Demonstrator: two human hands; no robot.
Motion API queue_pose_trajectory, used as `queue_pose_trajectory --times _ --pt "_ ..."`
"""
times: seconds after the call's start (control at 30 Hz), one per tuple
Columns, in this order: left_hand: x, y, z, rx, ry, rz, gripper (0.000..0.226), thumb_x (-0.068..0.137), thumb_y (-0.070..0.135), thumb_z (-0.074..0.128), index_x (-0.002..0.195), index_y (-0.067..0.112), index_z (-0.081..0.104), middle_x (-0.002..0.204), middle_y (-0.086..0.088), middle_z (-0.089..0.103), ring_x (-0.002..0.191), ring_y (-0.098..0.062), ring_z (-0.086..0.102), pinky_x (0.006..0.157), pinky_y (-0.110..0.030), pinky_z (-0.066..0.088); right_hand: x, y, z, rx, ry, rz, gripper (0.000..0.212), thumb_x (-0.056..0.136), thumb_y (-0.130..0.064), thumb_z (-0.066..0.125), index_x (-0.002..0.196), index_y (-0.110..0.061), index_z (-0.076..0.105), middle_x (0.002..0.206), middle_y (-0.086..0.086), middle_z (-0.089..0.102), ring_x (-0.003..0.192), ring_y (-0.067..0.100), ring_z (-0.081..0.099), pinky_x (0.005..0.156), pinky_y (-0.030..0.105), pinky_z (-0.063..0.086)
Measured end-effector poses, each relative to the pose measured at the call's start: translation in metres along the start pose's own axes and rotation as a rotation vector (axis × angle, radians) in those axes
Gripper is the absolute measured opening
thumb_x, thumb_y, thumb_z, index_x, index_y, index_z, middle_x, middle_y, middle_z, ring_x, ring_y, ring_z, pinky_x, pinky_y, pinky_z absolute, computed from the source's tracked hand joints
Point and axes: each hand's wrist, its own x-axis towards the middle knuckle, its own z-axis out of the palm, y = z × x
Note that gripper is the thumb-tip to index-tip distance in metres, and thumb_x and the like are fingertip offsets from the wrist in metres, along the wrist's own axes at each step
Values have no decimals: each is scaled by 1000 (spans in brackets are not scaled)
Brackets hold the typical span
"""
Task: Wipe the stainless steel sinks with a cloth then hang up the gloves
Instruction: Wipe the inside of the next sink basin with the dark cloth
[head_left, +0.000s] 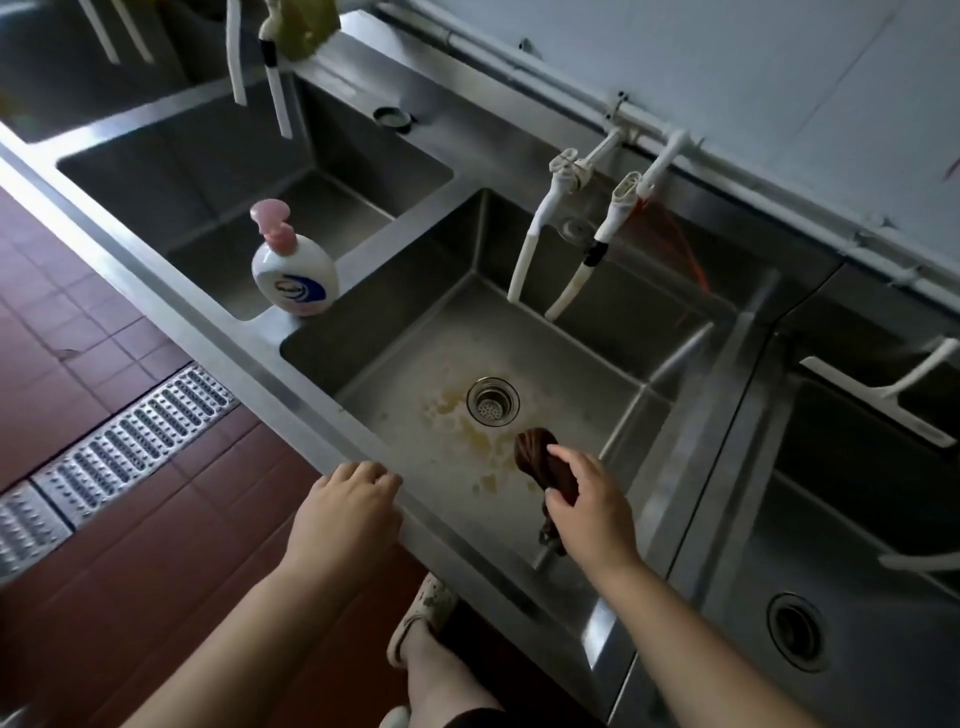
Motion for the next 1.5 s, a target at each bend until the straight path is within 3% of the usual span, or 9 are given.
queue_pose_trajectory --times 0.33,0.63,0.7,0.8,0.9,1.03,1.13,1.23,1.5 --pt "137 -66 -16 89 -76 -11 45 93 42 47 137 33 44 139 9 45 128 -13 39 103 -29 36 115 6 97 -21 -282 39 46 85 -7 56 126 -27 57 126 -8 57 114 13 54 90 23 43" --pt "226 -114 0 142 -130 95 39 91 34 48 127 26 55 132 5 53 122 -18 47 99 -32 39 165 16 193 -270 -592 -254 46 86 -14 51 132 -21 51 123 6 57 116 27 50 92 35 41" --pt "238 -124 3 148 -166 148 36 90 32 51 124 23 58 128 2 57 119 -21 50 98 -34 42 160 28 214 -291 -765 -270 45 93 -21 47 138 -20 47 140 10 47 130 28 40 103 35 34" --pt "250 -135 8 164 -204 226 29 85 25 58 113 18 66 114 -3 65 108 -26 60 88 -36 49 147 51 239 -277 -898 -342 46 102 -29 36 147 -22 31 159 4 11 147 21 2 116 28 2" --pt "256 -143 14 124 -220 244 30 85 25 58 114 20 65 114 0 65 107 -23 60 87 -35 50 151 54 267 -303 -851 -437 50 103 -30 32 150 -27 18 159 2 -6 145 24 -15 114 32 -11" --pt "264 -151 21 140 -258 264 38 86 33 37 108 20 65 108 0 64 100 -23 61 80 -37 52 181 20 322 -279 -741 -453 47 100 -25 41 146 -20 33 159 5 6 146 28 -5 116 41 -4" --pt "271 -150 23 180 -257 275 20 75 25 65 93 19 70 90 0 68 81 -24 65 65 -35 54 211 -14 358 -191 -599 -520 42 89 -23 62 129 -13 57 147 10 41 139 31 31 112 47 25" --pt "279 -148 29 211 -289 268 27 69 21 74 96 21 70 89 1 68 78 -23 65 62 -34 55 236 -29 378 -174 -397 -649 34 71 -20 69 103 -9 72 109 11 69 106 31 63 84 52 52" --pt "305 -143 51 181 -300 335 32 89 26 49 121 30 48 117 6 52 105 -18 50 85 -31 42 294 11 368 -373 -419 -617 54 92 -42 38 135 -12 51 150 13 35 140 34 28 116 49 16"
